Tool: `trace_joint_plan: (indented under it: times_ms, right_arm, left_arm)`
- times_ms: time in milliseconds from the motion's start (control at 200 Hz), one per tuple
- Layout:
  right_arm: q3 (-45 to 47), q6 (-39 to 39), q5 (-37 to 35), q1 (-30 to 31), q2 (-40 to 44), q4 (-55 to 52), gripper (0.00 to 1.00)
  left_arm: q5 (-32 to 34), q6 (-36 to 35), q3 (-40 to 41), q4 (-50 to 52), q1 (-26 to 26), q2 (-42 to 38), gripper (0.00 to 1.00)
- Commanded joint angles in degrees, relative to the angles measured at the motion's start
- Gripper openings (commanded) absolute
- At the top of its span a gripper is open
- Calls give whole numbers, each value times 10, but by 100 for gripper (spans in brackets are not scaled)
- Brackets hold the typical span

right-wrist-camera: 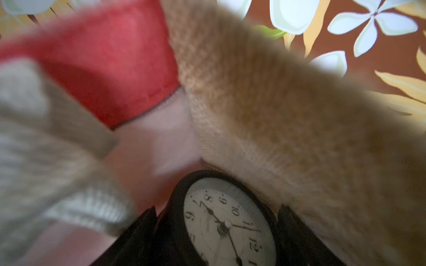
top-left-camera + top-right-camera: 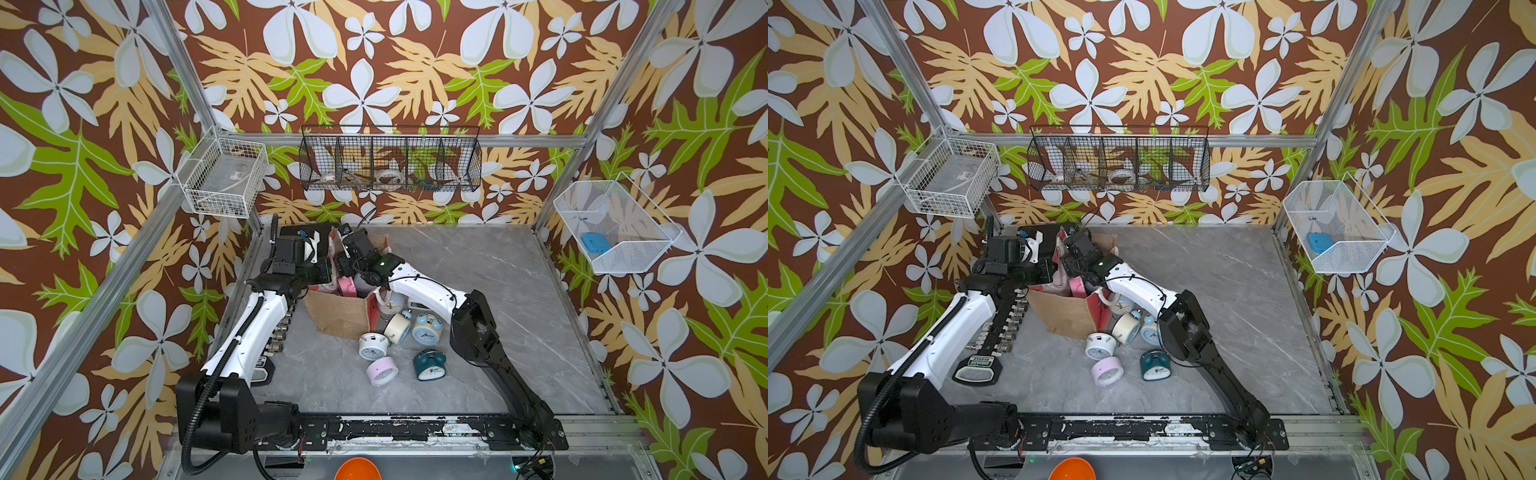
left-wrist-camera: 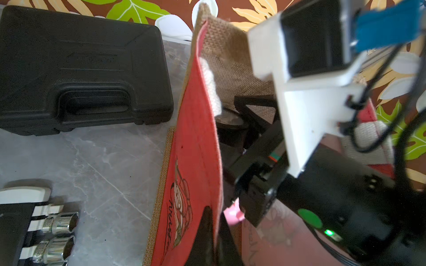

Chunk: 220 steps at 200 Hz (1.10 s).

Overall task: Put the alarm clock into the canvas bag
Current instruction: Place the alarm at the canvas bag, then pick up the alarm from the center of the board.

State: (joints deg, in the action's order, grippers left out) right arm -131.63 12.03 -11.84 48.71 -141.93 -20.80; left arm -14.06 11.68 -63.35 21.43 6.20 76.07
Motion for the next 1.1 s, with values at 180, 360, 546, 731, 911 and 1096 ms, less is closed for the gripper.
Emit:
trace_joint_plan:
  times_ms: [180, 360, 546, 731, 911, 1096]
  right_arm:
    - [4, 7, -18, -1, 2, -65, 83]
    - [2, 8, -14, -1, 0, -71, 95]
    - [4, 12, -12, -1, 14, -68, 100]
    - [13, 8, -13, 0, 47, -59, 100]
    - [14, 6, -13, 2, 69, -60, 100]
    - [10, 0, -16, 5, 95, -70, 100]
  left_arm:
    - [-7, 0, 1, -6, 0, 0, 0]
    - [-7, 0, 0, -7, 0, 0, 0]
    - [-8, 0, 0, -6, 0, 0, 0]
    - [-9, 1, 0, -6, 0, 2, 0]
    - [-9, 1, 0, -6, 0, 4, 0]
    - [-8, 1, 0, -6, 0, 5, 0]
